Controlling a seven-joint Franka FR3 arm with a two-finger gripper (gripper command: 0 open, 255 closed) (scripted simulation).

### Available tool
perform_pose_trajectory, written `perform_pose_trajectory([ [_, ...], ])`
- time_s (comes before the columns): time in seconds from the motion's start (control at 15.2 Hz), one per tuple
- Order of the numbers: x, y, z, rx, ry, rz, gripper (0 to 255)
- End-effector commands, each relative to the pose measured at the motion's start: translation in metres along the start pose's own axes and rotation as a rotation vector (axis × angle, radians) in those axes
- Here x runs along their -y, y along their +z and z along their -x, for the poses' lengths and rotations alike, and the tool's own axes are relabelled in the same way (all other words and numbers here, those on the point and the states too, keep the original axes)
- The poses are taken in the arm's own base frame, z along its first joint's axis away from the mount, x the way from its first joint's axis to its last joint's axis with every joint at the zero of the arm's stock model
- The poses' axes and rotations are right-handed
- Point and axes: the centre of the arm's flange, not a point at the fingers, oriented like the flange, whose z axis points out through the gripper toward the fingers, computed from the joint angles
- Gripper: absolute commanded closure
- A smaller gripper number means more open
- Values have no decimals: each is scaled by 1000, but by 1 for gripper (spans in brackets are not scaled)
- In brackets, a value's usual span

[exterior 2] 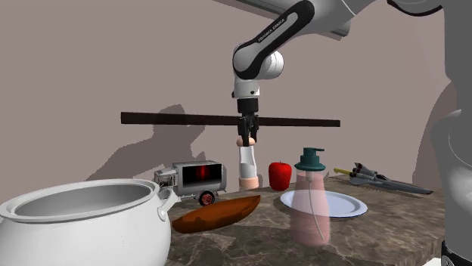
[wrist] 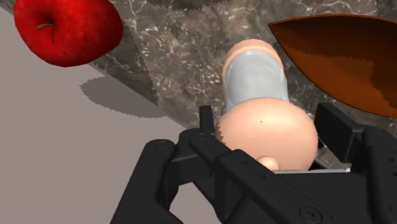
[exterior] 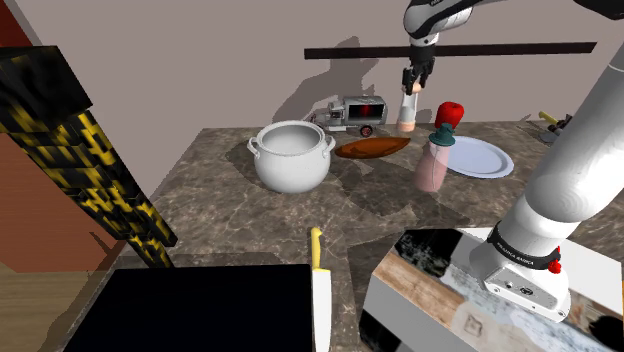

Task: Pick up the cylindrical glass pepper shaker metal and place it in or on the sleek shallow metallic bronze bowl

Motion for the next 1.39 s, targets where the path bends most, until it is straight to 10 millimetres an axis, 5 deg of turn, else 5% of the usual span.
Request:
perform_pose_trajectory([
  [0.0, -2, -10, -1, 0, 0, 0, 255],
  [0.59, -9, -57, -1, 0, 0, 0, 255],
  [1.32, 115, -132, 2, 0, 0, 0, 255],
])
